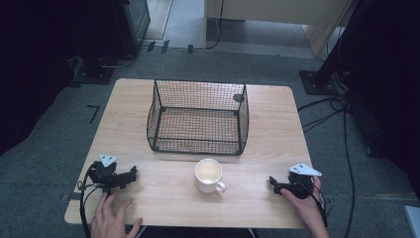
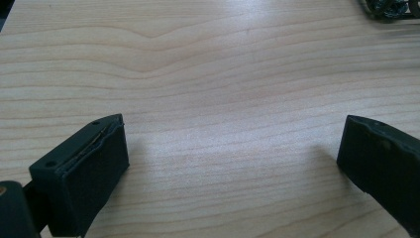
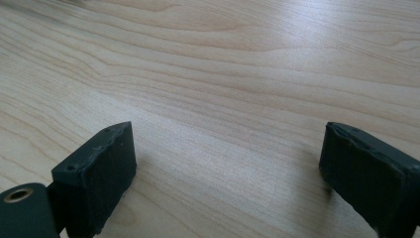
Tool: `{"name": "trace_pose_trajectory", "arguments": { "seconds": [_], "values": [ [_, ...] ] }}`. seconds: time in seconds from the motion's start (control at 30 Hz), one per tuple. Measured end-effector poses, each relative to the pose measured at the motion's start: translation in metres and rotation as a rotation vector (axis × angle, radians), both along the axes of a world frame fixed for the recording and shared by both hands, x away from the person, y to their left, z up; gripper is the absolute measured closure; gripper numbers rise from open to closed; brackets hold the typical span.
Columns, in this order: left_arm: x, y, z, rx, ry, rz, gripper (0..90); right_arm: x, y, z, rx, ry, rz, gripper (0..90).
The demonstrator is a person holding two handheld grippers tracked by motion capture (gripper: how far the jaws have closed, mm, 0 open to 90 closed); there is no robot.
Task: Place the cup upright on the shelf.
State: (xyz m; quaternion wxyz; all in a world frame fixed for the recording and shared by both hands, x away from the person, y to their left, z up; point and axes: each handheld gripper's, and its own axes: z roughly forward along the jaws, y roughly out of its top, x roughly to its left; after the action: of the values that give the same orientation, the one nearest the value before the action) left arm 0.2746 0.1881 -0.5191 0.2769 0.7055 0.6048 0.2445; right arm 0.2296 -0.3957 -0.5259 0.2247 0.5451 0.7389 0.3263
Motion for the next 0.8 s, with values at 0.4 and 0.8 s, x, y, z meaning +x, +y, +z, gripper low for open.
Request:
{"name": "trace_pose_trajectory", "arguments": {
  "seconds": [0.4,0.8],
  "values": [
    [0.0,0.0,0.0,0.0,0.001,0.0,0.0,-0.005,0.008,0.002,-0.023,-0.023,-0.002,7.3],
    [0.0,0.0,0.0,-0.001,0.0,0.001,0.0,-0.012,0.026,0.021,0.023,-0.062,0.057,7.4]
  ]
}}
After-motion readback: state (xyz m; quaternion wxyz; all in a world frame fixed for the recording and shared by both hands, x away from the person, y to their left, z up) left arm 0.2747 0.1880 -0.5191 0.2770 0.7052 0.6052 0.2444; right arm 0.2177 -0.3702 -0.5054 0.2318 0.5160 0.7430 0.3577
